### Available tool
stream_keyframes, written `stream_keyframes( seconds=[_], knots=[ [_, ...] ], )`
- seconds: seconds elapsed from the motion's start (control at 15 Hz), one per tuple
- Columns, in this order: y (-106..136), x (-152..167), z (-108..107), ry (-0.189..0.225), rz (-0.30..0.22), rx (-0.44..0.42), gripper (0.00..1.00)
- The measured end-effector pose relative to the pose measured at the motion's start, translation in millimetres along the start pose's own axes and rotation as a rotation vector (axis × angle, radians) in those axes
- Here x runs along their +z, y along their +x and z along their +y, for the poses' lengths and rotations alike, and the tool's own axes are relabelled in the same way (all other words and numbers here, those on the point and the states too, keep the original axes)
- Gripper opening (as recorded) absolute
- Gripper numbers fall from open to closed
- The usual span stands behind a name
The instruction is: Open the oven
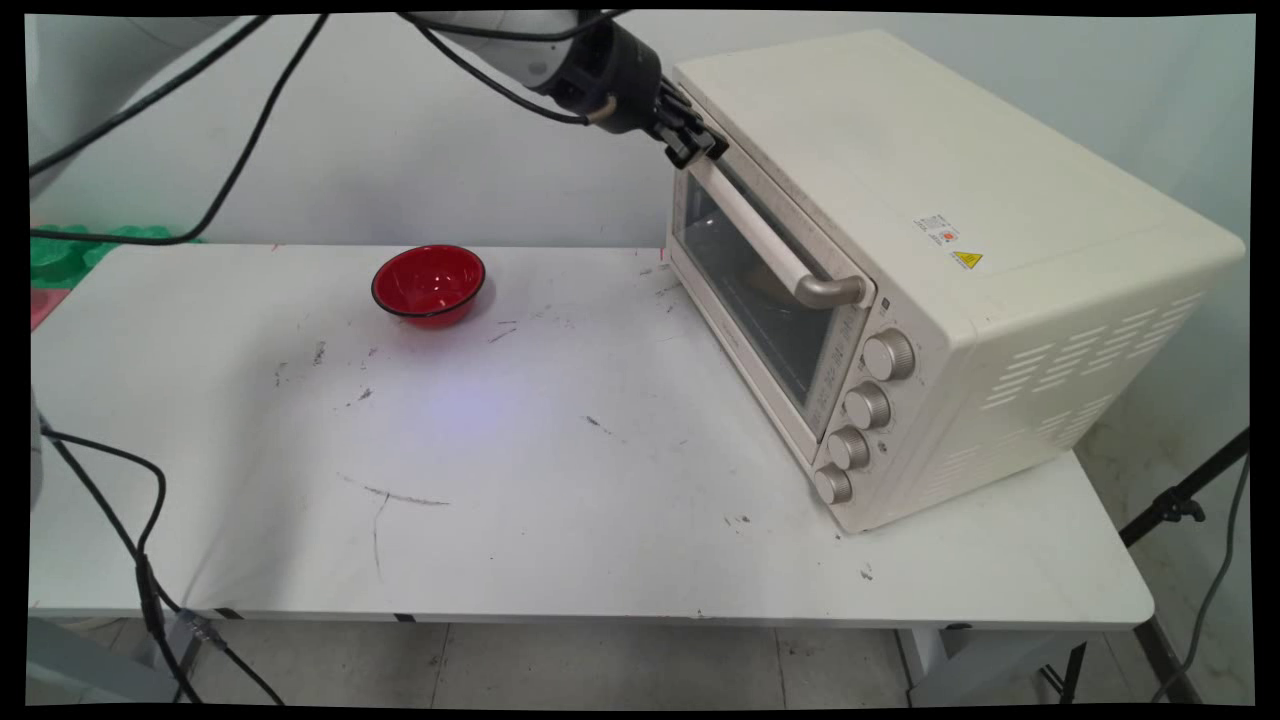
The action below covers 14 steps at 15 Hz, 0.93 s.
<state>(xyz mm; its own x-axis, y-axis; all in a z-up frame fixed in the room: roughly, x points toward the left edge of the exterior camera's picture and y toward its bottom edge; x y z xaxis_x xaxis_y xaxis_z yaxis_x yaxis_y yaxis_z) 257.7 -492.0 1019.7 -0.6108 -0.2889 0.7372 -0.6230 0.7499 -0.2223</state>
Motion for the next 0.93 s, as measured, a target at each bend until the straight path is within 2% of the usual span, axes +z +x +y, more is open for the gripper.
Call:
stream_keyframes(
  seconds=[0.53,0.93],
  knots=[
    [2.7,13.1,5.1,0.009,-0.029,0.002,0.00],
    [-7.6,9.7,10.2,0.009,-0.056,-0.013,0.00]
  ],
)
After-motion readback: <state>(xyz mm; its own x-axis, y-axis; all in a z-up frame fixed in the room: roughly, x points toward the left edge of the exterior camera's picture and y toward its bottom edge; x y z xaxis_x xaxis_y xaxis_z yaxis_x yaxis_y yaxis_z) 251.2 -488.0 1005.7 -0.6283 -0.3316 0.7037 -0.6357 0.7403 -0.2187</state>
